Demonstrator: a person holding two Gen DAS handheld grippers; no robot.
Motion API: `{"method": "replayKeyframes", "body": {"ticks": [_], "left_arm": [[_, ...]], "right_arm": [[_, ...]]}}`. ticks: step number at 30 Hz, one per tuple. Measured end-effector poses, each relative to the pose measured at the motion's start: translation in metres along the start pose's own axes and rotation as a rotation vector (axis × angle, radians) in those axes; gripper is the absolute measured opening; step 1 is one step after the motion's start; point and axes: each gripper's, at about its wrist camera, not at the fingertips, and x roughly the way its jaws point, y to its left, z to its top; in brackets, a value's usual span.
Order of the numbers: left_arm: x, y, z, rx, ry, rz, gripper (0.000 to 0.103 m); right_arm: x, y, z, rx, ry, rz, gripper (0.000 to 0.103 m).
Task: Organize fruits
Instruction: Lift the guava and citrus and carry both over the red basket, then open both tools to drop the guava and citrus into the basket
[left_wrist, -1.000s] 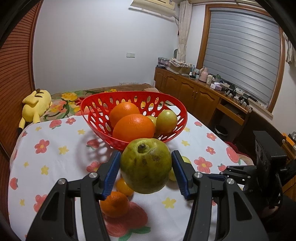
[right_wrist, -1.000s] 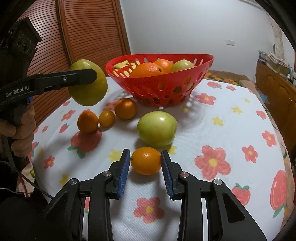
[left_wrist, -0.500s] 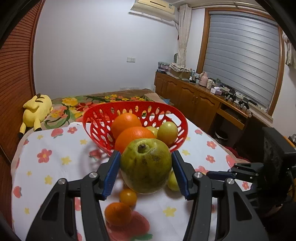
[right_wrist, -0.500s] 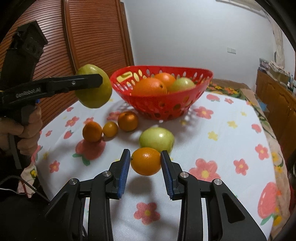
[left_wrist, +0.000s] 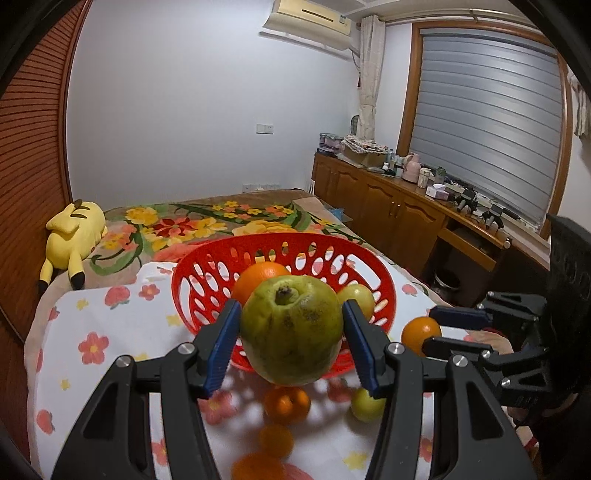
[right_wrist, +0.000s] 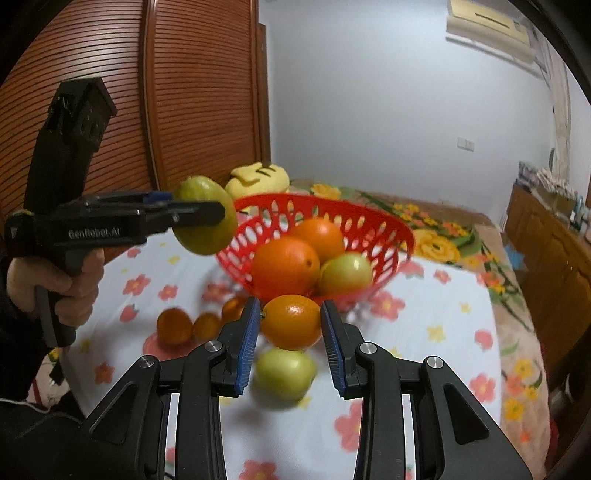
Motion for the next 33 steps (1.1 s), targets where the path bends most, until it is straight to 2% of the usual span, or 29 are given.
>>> {"method": "replayKeyframes", "body": {"ticks": [10,21,29,33], "left_arm": [[0.022,0.014,0.006,-0.006,0.024,0.018,0.055],[0.046,0.031,0.012,-0.015,0.054,0.024,0.055],[0.065,0.044,0.017,-0.024,0.077,0.033,0.055],[0.073,0.050,0.018,-0.026,0.089,0.036,0.055]], "right_arm": [[0.034,-0.007,0.022,-0.031,0.018,0.023,0.033],[0.056,-0.015,0.021,-0.024,0.065,0.048,0.034],[0.061,-0.022,0.023,-0.006,0.069,0.055,0.034],[0.061,-0.029,0.023,0.020,0.064,0.046,0.038]]}}
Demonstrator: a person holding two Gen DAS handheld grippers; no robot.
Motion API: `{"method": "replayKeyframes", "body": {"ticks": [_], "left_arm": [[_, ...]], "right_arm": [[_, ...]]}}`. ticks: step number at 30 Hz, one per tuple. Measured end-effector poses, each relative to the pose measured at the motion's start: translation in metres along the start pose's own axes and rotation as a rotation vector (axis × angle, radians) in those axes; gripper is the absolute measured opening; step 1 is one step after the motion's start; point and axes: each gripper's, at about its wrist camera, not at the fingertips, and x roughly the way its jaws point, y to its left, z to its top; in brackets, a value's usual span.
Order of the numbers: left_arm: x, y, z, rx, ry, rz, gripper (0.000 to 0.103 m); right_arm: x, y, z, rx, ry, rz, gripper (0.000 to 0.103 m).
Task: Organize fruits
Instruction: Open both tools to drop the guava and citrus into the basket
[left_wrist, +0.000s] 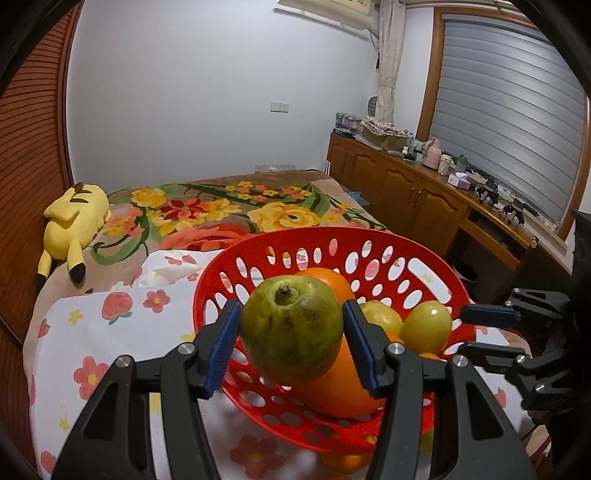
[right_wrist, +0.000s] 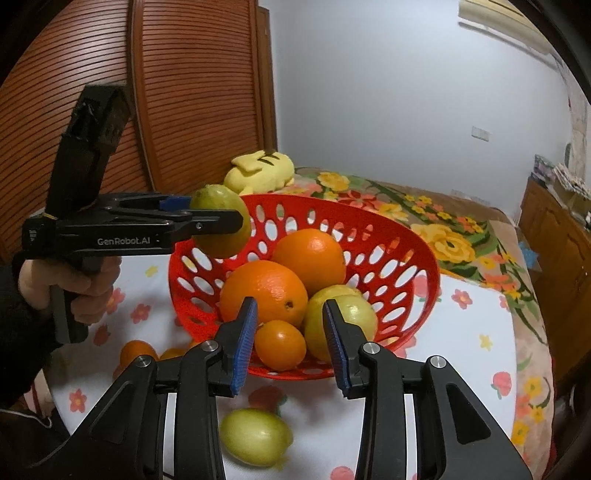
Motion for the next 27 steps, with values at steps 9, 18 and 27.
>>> {"method": "replayKeyframes", "body": {"ticks": [9,18,27], "left_arm": [[0.012,0.006,-0.002,-0.006,0.022,0.004,0.055],[0.010,0.005,0.000,-0.008,0.000,0.006,0.058],[-0.001,0.008,0.001,-0.019,-0.015,0.006,0.061]], "right_arm": [[-0.003,-0.014,-0.004,0.051,-0.009,-0.038,0.046],[-0.005,-0.017,-0.009,0.074,-0.013,-0.045,0.050],[-0.013,-0.012,-0.013,0.085,-0.023,-0.057,0.056]]}}
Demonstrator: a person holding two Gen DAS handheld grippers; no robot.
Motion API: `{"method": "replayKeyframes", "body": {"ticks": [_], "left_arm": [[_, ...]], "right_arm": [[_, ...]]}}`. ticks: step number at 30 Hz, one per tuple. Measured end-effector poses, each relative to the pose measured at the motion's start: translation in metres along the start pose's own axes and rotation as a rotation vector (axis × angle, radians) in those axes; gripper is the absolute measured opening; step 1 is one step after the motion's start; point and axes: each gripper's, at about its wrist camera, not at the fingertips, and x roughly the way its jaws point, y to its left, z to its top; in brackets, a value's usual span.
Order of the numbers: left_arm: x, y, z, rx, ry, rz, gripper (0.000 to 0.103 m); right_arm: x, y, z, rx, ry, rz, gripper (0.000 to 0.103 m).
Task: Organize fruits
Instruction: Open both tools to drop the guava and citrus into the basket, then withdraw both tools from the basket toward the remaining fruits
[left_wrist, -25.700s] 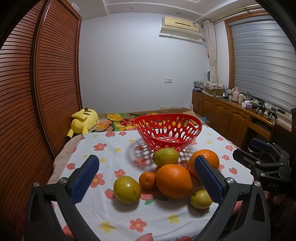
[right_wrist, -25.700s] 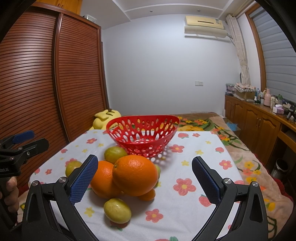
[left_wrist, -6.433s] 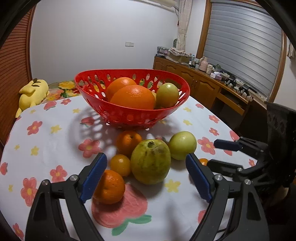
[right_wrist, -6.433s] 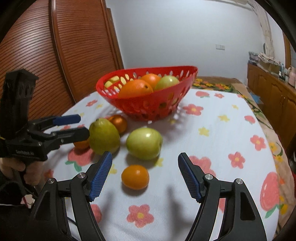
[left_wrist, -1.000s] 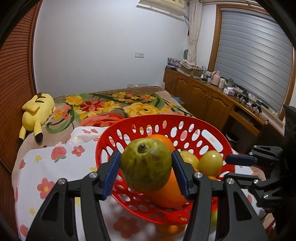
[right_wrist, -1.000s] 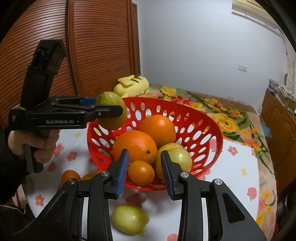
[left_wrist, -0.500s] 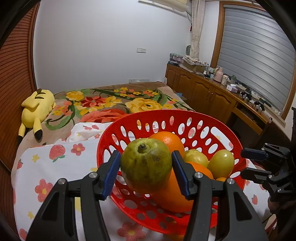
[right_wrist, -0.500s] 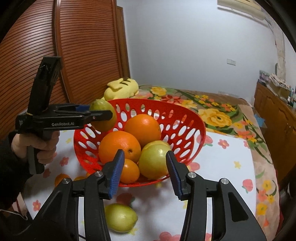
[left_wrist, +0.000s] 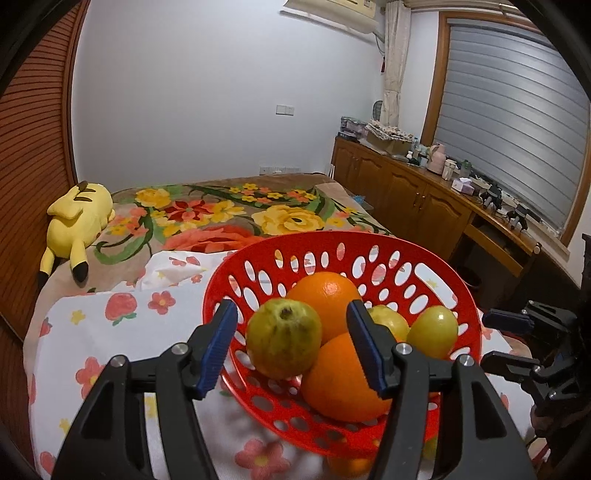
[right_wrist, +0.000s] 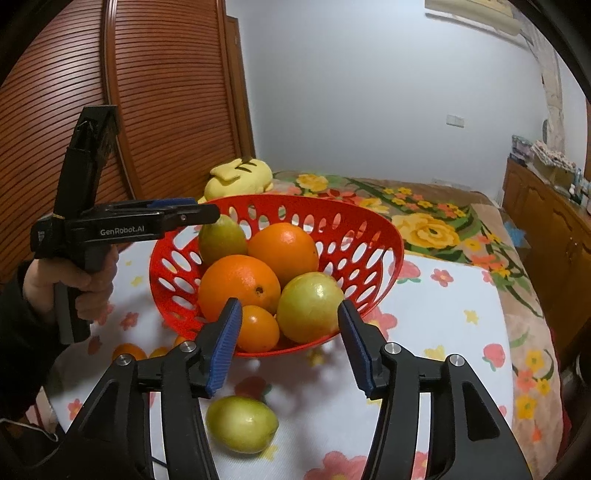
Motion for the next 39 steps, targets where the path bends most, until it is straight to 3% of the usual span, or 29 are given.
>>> {"method": "replayKeyframes", "body": {"ticks": [11,23,39], "left_arm": [[-0.038,-0.012,-0.020,0.029,-0.021,-0.007,0.068],[-0.077,-0.025,-0.053,0.042,-0.020,-0.019,0.072],[-0.076,-0.018,-0.119,-0.004,0.082,0.011,0.073]], "right_arm": [[-0.030,0.014,-0.012,0.037,-0.040,-0.047,0.072],[-0.055,0.042,-0.040,0.063,-0.051,-0.064,0.082],[-0.031,0.044,-0.069,0.112,0.009,-0.058,0.083]]}}
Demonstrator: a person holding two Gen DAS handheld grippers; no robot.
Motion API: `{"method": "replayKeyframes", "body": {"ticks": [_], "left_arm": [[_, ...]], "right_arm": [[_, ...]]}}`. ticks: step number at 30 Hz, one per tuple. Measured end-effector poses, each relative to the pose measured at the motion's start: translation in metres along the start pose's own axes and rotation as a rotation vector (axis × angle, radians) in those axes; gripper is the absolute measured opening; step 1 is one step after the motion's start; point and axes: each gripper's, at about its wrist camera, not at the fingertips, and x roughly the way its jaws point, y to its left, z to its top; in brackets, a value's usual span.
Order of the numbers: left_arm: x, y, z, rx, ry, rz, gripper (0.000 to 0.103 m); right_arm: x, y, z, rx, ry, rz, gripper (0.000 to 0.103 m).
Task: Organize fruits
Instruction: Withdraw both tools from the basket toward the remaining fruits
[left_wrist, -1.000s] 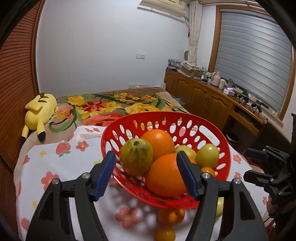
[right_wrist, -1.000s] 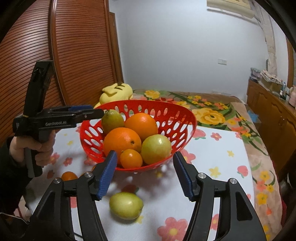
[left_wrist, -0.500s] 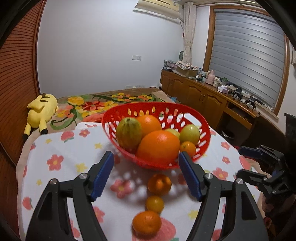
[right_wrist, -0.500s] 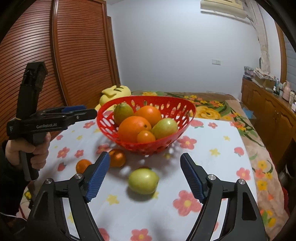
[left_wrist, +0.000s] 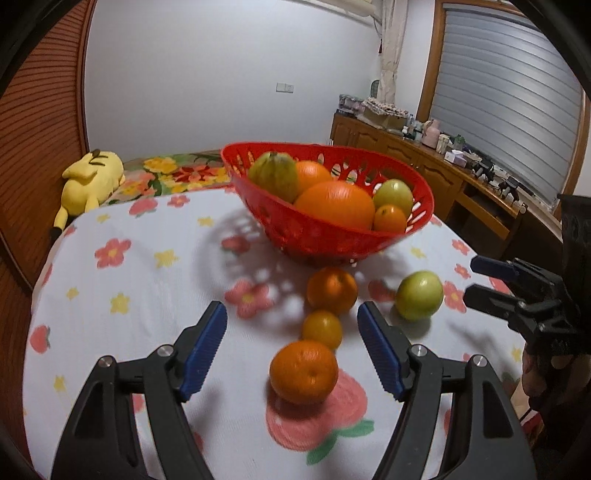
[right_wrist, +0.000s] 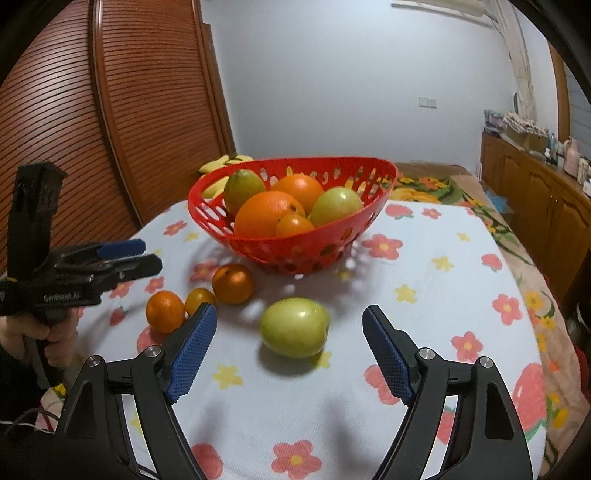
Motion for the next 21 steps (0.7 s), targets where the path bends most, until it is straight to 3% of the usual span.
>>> {"method": "replayKeyframes", "body": {"ticks": [21], "left_arm": [[0.021,0.000,-0.026,-0.005,0.068,0.015,0.073]], "right_arm": [[0.035,0.001,-0.006,-0.004,0.079,-0.016,0.083]]}}
